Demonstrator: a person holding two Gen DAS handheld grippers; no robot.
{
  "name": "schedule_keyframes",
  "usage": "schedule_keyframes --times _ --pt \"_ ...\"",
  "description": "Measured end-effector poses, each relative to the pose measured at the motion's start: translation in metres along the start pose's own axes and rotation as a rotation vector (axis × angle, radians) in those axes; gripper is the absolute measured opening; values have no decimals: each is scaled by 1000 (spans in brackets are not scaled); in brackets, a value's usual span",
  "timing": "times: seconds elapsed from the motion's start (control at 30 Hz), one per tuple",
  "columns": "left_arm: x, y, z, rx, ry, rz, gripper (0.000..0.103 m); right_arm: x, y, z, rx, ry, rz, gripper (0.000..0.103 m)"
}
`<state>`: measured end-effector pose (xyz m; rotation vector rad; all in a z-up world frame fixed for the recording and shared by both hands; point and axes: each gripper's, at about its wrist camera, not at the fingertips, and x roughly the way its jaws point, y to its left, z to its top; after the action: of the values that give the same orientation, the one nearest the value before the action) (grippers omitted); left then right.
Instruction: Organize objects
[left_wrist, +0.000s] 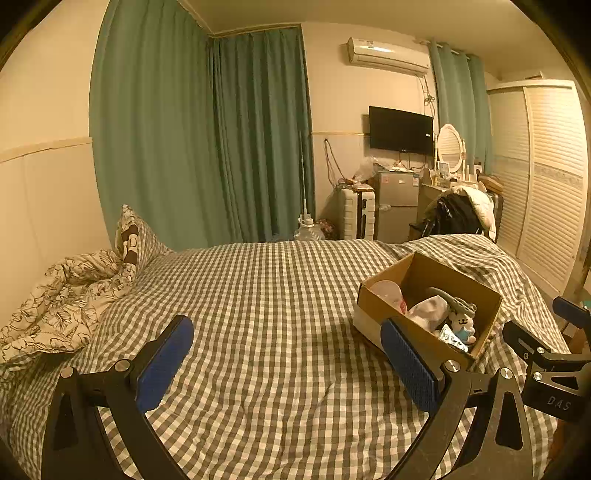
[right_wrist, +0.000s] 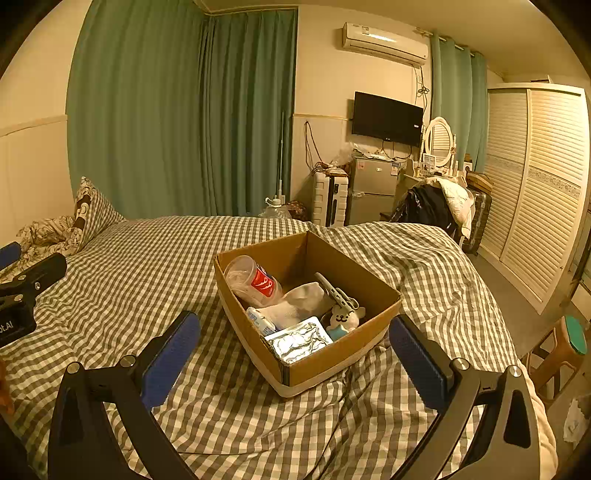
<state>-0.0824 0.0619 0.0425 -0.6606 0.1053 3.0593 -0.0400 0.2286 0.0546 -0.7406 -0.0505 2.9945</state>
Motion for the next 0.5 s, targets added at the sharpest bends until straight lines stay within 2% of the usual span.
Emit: schedule_keyframes --times 0.5 --pt "-1 -5 -1 7 6 -2 103 -4 -1 1 15 -9 3 103"
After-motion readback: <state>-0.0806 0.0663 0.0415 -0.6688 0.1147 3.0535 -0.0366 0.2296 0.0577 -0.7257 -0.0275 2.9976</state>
